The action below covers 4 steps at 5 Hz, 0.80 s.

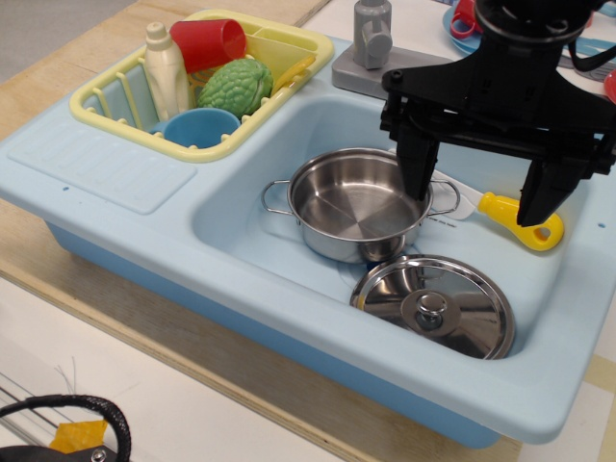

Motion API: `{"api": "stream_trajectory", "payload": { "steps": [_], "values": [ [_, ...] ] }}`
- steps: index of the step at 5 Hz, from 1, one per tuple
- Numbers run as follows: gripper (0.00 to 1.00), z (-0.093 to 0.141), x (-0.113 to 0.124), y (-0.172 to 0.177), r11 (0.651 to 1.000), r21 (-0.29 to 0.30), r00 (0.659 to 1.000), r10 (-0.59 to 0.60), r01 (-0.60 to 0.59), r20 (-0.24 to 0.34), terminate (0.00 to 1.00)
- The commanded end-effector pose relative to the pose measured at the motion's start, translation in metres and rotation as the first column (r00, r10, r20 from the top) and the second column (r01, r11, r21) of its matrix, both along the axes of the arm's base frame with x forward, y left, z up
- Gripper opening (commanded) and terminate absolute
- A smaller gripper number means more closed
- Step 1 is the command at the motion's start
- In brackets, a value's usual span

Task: Put lid on pot or pan

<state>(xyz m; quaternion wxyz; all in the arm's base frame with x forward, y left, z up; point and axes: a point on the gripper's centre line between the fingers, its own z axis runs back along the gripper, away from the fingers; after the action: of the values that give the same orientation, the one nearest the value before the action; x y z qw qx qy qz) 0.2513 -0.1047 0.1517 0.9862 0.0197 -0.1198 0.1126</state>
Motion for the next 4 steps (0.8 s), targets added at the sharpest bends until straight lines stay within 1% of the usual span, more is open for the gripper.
{"api": "stream_trajectory", "payload": {
  "steps": [1, 2, 4],
  "values": [
    [1.0, 0.0, 0.0, 0.0, 1.0, 0.0, 1.0, 0.0, 0.0, 0.0, 0.0],
    [1.0, -0.012, 0.0, 0.0, 1.0, 0.002, 1.0, 0.005, -0.005, 0.019, 0.0],
    [1.0, -0.031, -0.002, 0.004, 1.0, 0.006, 1.0, 0.013, -0.013, 0.025, 0.0]
  ]
}}
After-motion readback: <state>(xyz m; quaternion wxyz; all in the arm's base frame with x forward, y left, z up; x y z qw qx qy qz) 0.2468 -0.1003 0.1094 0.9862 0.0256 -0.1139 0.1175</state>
